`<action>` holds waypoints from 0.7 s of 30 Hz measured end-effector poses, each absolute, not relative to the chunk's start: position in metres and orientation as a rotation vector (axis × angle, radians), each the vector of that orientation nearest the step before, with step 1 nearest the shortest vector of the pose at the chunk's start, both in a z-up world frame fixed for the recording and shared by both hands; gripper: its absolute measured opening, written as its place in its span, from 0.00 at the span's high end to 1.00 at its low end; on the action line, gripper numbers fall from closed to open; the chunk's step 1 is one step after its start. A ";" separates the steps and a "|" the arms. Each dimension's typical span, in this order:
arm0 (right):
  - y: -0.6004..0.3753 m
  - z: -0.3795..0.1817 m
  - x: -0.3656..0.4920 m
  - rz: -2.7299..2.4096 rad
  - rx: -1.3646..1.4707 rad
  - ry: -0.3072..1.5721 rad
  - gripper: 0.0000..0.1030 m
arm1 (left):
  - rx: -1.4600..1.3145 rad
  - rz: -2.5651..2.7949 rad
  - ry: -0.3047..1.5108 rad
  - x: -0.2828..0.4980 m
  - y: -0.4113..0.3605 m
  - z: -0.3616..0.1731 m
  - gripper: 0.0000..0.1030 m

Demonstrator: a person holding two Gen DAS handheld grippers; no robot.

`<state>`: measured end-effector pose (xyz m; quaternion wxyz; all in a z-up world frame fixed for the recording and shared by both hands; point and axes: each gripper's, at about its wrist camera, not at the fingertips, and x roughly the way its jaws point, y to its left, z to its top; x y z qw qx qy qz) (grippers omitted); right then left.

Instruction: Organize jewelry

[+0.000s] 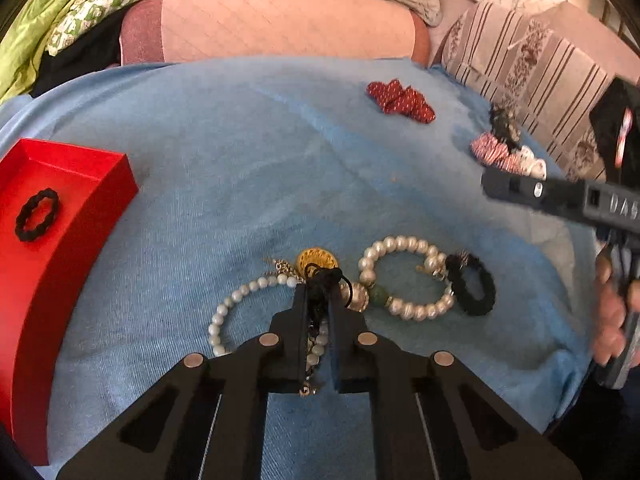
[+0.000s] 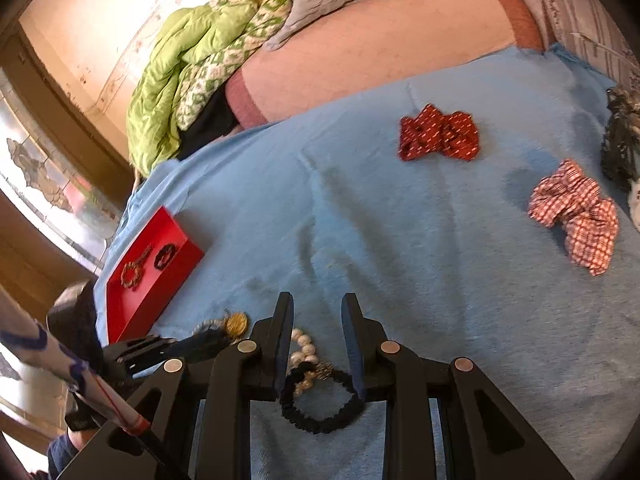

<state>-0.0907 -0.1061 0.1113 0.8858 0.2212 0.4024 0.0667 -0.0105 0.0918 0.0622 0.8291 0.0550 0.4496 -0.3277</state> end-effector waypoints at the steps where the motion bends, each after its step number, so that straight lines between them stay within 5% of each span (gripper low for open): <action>1: -0.106 0.110 -0.091 0.140 0.462 0.843 0.74 | 0.096 -0.707 0.932 -0.010 0.094 0.068 0.92; 9: -0.105 0.092 -0.096 0.166 0.435 0.925 0.74 | -0.075 -0.718 0.712 0.000 0.131 0.123 0.92; 18: -0.083 0.074 -0.101 0.162 0.247 1.041 0.74 | -0.119 -0.683 0.712 0.014 0.146 0.125 0.92; 19: -0.079 0.073 -0.101 0.156 0.218 1.046 0.75 | -0.117 -0.684 0.713 0.013 0.145 0.124 0.92; 21: -0.072 0.075 -0.101 0.130 0.152 1.044 0.93 | -0.100 -0.687 0.719 0.012 0.144 0.123 0.92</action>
